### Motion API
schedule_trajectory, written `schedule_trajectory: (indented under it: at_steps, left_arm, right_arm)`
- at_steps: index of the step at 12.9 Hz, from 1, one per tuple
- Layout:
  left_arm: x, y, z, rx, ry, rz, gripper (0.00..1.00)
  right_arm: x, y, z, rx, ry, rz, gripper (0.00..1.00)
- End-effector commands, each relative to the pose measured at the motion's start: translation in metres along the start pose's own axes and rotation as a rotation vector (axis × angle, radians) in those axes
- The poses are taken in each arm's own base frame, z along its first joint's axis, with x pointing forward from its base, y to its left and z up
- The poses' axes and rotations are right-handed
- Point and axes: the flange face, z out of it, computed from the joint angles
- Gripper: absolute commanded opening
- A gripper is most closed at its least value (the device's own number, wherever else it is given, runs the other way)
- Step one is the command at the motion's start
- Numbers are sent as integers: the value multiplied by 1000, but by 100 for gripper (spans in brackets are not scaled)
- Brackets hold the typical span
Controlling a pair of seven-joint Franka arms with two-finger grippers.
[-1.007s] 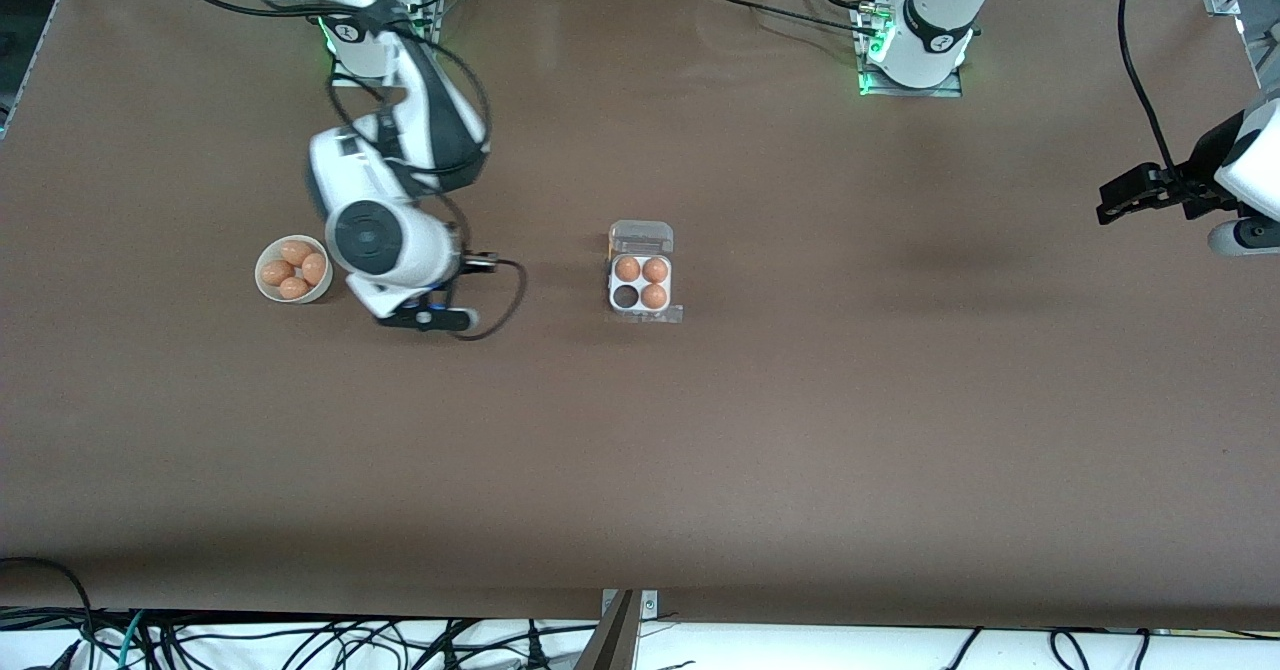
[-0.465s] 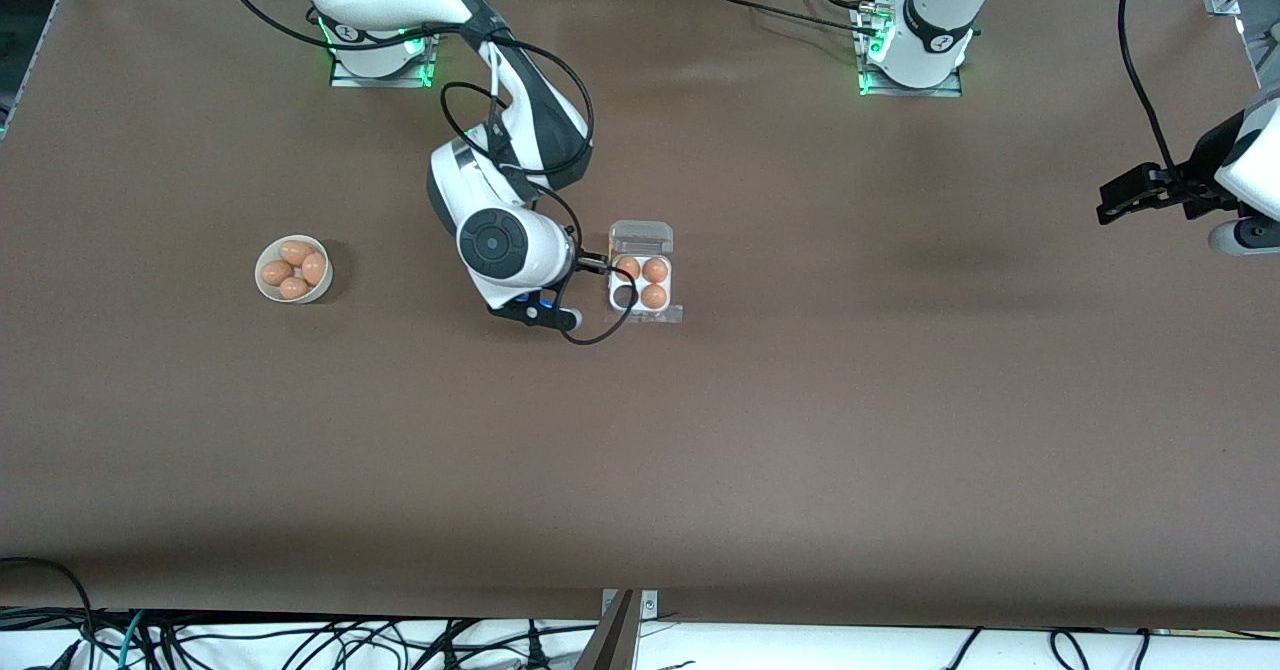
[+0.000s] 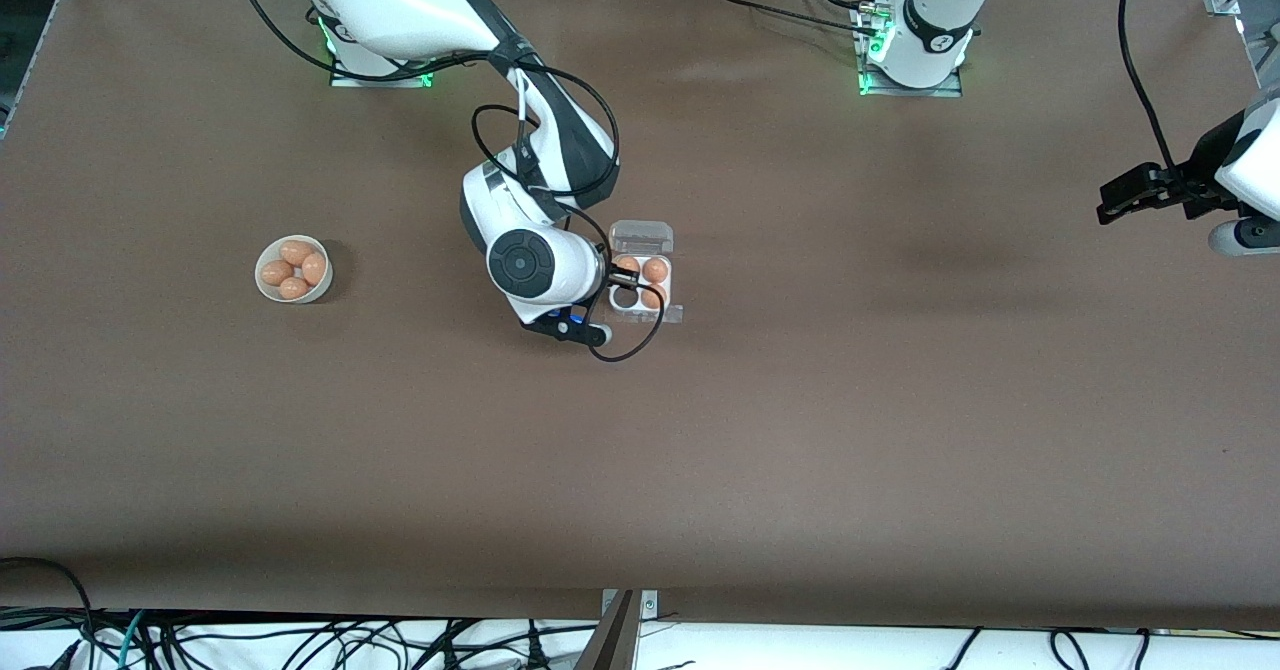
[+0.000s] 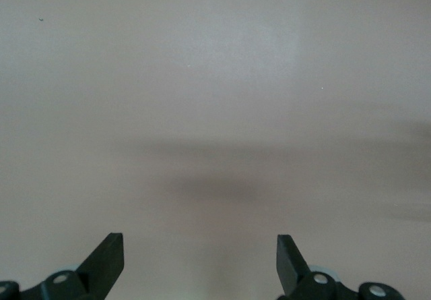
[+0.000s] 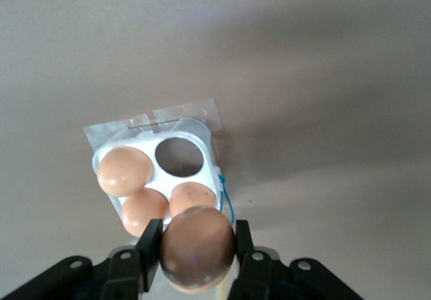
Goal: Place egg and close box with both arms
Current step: 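Lower the egg into the empty carton slot and open the right gripper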
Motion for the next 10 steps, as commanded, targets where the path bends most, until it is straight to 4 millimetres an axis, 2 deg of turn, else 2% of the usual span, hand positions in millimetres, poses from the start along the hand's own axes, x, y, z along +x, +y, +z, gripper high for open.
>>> schedule_trajectory:
  at_steps: [1,5,10]
  left_arm:
    - [2,-2,-7,27,-3,15,100]
    - [3,-2,-6,27,-4,15,100]
    - [2,-2,-7,27,-3,15,100]
  right_arm:
    - [9,-13,19,30,22,18,17]
    - [18,-15,34,66,35,37,17]
    - [15,-21,47,86,32,37,17]
